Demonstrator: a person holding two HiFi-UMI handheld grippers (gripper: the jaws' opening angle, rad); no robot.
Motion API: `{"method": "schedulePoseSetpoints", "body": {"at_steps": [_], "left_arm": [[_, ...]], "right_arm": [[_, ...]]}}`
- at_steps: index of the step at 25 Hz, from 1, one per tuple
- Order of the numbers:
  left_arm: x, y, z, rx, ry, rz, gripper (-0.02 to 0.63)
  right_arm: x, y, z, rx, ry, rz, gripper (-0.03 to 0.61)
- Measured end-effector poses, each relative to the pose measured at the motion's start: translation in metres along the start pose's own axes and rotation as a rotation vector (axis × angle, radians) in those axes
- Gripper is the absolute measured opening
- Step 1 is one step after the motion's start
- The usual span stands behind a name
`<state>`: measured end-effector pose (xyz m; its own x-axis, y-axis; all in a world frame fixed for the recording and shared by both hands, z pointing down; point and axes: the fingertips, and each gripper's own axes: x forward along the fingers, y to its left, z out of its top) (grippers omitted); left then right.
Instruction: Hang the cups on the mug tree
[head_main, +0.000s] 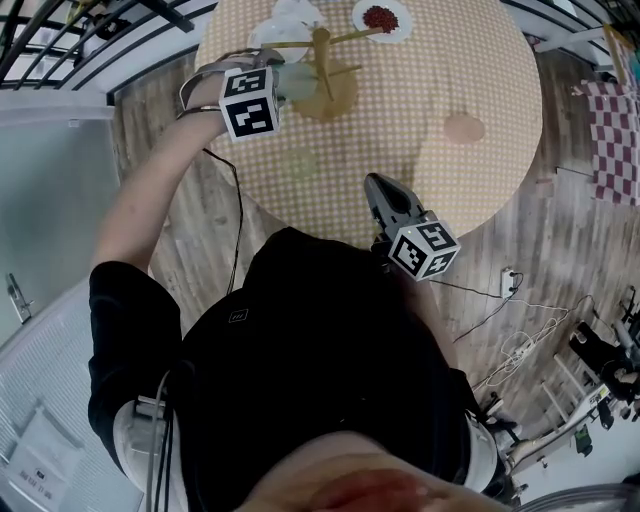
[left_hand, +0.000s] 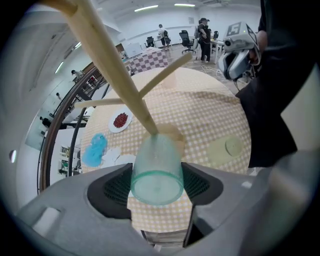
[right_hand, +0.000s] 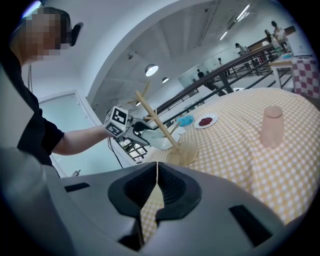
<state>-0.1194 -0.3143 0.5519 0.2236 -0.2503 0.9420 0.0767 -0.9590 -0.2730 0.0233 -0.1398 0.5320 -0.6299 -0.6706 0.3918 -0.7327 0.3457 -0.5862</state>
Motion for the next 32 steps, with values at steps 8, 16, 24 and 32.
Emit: {"method": "schedulePoseSetpoints", "body": {"at_steps": [8,16,24,32], "left_arm": [[0.021,0.0,-0.013,0.018,0.047,0.006,0.307],[0.031,0.0,-0.018,0.057,0.075,0.029,0.305],[0.029,-0.003,-0.018,0.051,0.063,0.055,0.305],[0.027,-0.001,-0.02,0.039,0.055,0.081,0.308]], "right_arm": [[-0.002,-0.006,-0.008,0.021,0.009,-0.013,0.018],[-0.013,-0.006,-0.017,0.022,0.02,-0.03,0.018],[-0.022,-0.003,-0.019,0.006,0.027,-0.036,0.018],[-0.027,-0.005,-0.024,0.008,0.032,-0.04,0.018]]}}
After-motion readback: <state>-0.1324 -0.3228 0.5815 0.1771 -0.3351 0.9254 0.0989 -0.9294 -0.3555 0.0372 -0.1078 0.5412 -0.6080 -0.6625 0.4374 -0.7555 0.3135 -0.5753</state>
